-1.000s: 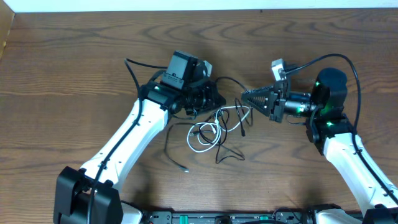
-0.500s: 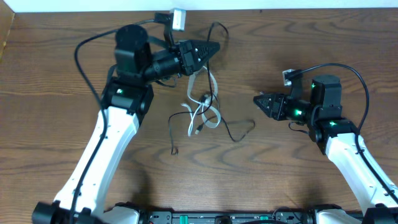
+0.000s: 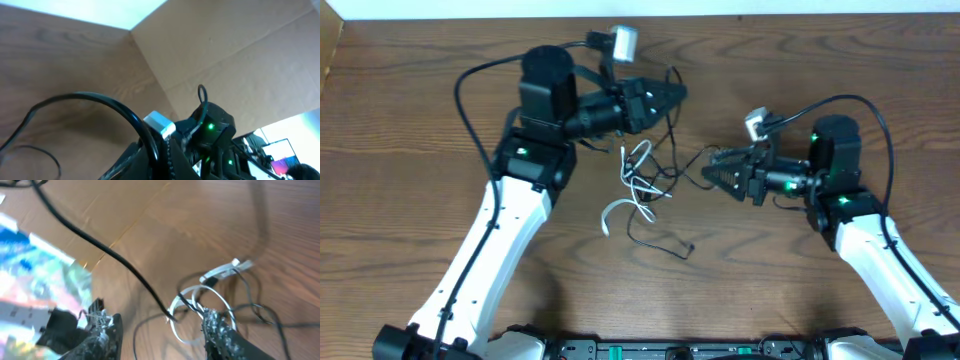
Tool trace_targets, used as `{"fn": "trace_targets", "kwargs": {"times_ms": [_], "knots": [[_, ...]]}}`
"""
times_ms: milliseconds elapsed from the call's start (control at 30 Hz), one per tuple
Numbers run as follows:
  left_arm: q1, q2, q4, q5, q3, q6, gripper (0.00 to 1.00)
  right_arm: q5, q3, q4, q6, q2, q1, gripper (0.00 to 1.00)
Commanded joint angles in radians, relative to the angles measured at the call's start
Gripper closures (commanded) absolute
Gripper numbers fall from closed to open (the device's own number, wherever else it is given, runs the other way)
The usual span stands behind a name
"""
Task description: Untangle cables
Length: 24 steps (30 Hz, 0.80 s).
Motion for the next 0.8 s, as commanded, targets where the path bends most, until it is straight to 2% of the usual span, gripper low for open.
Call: {"fn": "trace_targets", "kwargs": {"times_ms": [0, 367, 500, 600, 633, 667, 733, 767], "knots": [[-0.039, 0.005, 0.003, -0.042, 0.013, 0.026, 0.92, -0.044, 0.005, 0.013, -0.077, -0.008, 0.035, 0.49], [-0.107, 0.005, -0.041, -0.102, 0.013, 0.040, 0.92, -0.034, 0.005, 0.142, -0.083, -0.008, 0.101, 0.45], [-0.136, 0.005, -0.042, -0.101, 0.013, 0.039, 0.92, 0.069, 0.005, 0.159, -0.083, -0.008, 0.117, 0.40], [-0.149, 0.005, -0.042, -0.102, 0.013, 0.039, 0.92, 0.097, 0.005, 0.176, -0.083, -0.008, 0.122, 0.41], [-0.151, 0.005, -0.043, -0.103, 0.013, 0.040, 0.92, 0.097, 0.005, 0.185, -0.083, -0.008, 0.122, 0.44], [-0.151, 0.005, -0.050, -0.109, 0.013, 0.040, 0.92, 0.097, 0.005, 0.194, -0.083, -0.008, 0.122, 0.54], [-0.151, 0.005, -0.073, -0.140, 0.013, 0.040, 0.92, 0.097, 0.005, 0.211, -0.083, -0.008, 0.122, 0.89], [-0.151, 0.005, -0.087, -0.158, 0.013, 0.042, 0.92, 0.097, 0.005, 0.212, -0.082, -0.008, 0.122, 0.99]]}}
